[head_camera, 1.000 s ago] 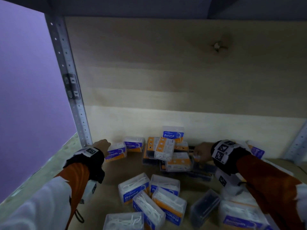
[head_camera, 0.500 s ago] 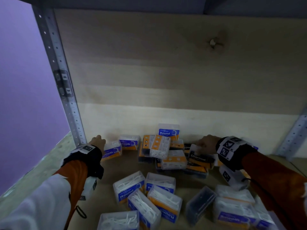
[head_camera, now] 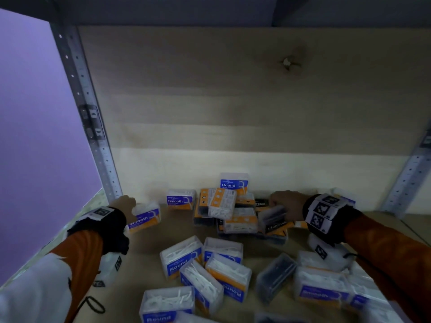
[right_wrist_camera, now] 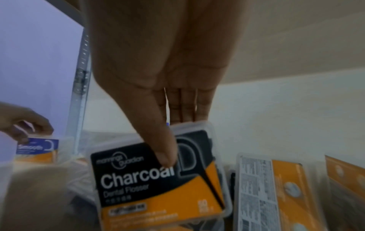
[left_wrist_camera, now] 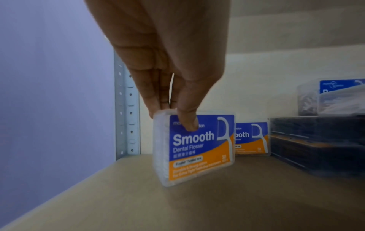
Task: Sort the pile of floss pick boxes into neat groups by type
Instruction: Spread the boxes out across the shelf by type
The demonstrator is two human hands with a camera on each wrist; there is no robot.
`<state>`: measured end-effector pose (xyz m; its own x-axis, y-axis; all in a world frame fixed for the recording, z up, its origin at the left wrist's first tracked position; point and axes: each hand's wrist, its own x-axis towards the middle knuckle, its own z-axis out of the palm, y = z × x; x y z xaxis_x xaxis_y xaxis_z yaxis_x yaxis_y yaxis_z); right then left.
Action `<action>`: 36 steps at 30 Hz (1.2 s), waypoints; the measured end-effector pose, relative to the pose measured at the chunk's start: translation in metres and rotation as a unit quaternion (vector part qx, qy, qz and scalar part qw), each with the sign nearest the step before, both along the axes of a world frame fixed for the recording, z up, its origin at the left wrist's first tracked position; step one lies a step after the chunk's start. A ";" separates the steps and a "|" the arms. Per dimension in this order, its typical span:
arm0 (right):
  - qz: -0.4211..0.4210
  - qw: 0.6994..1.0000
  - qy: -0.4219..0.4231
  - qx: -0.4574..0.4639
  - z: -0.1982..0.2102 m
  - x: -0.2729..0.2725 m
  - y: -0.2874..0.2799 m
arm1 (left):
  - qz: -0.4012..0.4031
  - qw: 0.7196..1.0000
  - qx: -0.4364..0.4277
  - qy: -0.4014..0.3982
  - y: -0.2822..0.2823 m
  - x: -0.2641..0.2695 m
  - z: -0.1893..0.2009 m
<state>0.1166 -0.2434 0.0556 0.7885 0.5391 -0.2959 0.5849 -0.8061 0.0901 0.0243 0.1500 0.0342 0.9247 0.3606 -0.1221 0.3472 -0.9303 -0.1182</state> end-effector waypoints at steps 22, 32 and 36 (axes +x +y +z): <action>0.081 0.994 0.054 -0.049 -0.017 -0.061 0.022 | -0.071 0.995 -0.014 -0.062 -0.032 -0.066 0.056; -0.001 1.000 0.011 0.023 -0.020 -0.084 -0.002 | -0.164 0.981 -0.043 -0.099 -0.133 -0.131 0.086; -0.018 0.998 0.050 0.021 -0.009 -0.099 -0.036 | -0.209 0.970 -0.069 -0.104 -0.182 -0.149 0.089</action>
<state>0.0175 -0.2793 0.0466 0.7749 0.5251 -0.3519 0.5603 -0.8283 -0.0024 -0.1248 -0.0321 0.1228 0.9964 -0.0567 0.0629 -0.0598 -0.9970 0.0489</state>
